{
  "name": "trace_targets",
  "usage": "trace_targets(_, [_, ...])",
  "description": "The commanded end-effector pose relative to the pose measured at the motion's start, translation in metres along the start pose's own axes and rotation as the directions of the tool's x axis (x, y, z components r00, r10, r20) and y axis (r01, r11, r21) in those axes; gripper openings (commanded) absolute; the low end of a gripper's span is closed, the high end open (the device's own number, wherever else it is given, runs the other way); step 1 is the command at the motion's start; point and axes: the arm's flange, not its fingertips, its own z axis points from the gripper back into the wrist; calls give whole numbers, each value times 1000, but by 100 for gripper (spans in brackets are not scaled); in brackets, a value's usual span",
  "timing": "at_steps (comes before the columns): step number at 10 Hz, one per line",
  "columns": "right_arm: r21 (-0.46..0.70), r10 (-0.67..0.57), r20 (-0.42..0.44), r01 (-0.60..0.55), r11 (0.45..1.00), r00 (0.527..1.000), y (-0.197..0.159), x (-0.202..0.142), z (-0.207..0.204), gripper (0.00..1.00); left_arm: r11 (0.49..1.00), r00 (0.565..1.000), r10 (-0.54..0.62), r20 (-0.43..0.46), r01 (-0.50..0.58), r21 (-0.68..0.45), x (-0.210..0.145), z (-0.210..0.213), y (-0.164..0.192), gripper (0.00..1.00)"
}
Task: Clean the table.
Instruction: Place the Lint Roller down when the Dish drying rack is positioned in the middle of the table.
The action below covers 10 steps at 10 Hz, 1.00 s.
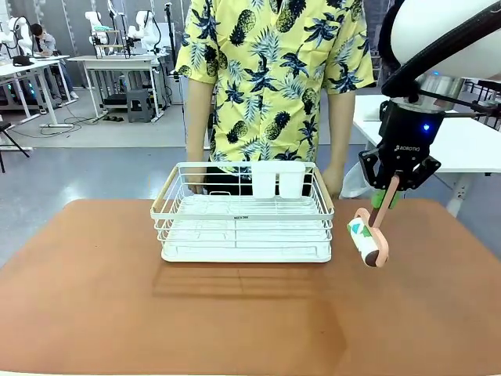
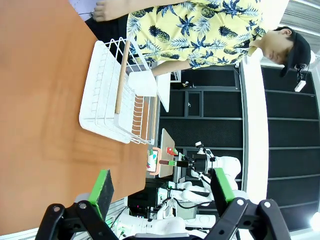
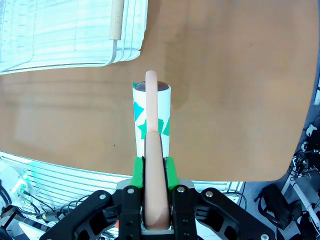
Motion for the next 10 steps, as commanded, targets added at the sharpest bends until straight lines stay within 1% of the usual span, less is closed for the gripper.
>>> trace_targets(1, [20,12,-7,-12,1000,1000,0,-2,5,21,1000,1000,-10,-5,10,-12,-1,4,-1,100])
trace_targets(2, [0,0,0,0,1000,1000,0,0,0,21,1000,1000,-10,-5,10,-12,-1,4,-1,100])
trace_targets(3, [-27,-278,58,280,960,959,-10,11,9,21,1000,1000,-10,-5,10,-12,-1,4,-1,100])
trace_targets(4, [6,-467,37,467,884,884,-20,13,18,21,1000,1000,-10,-5,10,-12,-1,4,-1,100])
trace_targets(5, [70,-629,22,627,776,777,-34,13,27,21,1000,1000,-10,-5,10,-12,-1,4,-1,100])
trace_targets(6, [114,-768,31,761,639,640,-47,15,33,21,1000,1000,-10,-5,10,-12,-1,4,-1,100])
trace_targets(7, [197,-889,93,867,457,448,-60,21,34,21,1000,1000,-10,-5,10,-12,-1,4,-1,100])
trace_targets(8, [308,-935,90,884,353,342,-70,29,27,21,1000,1000,-10,-5,10,-12,-1,4,-1,100])
trace_targets(9, [349,-945,92,878,327,315,-80,36,11,21,1000,1000,-10,-5,10,-12,-1,4,-1,100])
trace_targets(10, [381,-961,99,883,275,257,-90,41,-7,21,1000,1000,-10,-5,10,-12,-1,4,-1,100])
